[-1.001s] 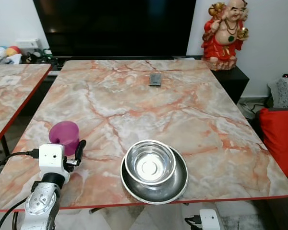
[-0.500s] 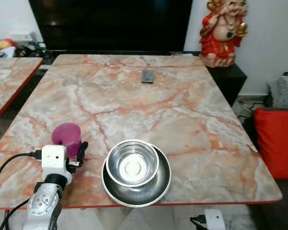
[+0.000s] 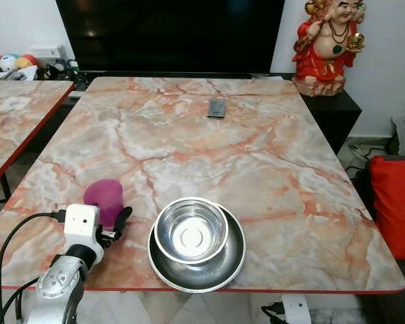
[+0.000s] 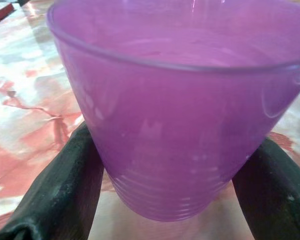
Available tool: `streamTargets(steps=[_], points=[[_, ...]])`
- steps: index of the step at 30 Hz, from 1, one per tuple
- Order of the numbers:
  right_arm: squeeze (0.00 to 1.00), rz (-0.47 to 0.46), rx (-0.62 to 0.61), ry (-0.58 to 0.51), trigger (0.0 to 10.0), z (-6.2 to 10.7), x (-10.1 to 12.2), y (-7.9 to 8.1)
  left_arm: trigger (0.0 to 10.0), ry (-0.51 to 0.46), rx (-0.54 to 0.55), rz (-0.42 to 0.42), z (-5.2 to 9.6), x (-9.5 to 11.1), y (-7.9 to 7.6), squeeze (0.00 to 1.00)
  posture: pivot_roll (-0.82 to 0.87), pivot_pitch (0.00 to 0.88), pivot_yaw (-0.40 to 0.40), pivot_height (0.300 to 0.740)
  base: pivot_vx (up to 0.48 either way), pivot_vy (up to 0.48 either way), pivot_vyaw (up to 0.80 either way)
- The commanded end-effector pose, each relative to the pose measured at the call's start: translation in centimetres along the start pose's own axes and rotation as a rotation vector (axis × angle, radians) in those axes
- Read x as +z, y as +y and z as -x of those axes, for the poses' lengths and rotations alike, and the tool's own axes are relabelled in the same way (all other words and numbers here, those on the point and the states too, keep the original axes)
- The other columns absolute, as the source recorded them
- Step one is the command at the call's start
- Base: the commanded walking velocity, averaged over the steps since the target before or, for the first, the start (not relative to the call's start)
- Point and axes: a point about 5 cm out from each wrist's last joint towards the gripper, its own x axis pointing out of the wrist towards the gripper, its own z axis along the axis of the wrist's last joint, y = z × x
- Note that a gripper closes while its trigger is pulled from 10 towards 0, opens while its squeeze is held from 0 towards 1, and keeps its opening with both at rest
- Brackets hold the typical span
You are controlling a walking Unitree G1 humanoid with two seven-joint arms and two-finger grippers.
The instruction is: Setting the table
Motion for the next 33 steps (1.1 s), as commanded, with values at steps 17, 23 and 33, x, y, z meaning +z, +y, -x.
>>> streamTargets(steps=[17,23,33], points=[[0.00,0.002,-0.001,0.013,10.0,0.0,-0.2,0.0,10.0,0.034,-0.087,0.001,-1.5,-0.5,-1.5,0.00,0.04,0.084,-0.015,0.740,0.000,0.000,0.00],[0.00,0.002,0.000,0.013,10.0,0.0,-0.2,0.0,10.0,0.045,-0.096,-0.005,-1.5,-0.8,-1.9,0.00,0.04,0.083,-0.015,0.740,0.000,0.000,0.00],[0.00,0.005,0.000,0.014,10.0,0.0,-0.2,-0.1,10.0,0.060,-0.108,0.001,-1.4,-1.3,-2.1,0.72,0.04,0.084,-0.017,0.740,0.000,0.000,0.00]])
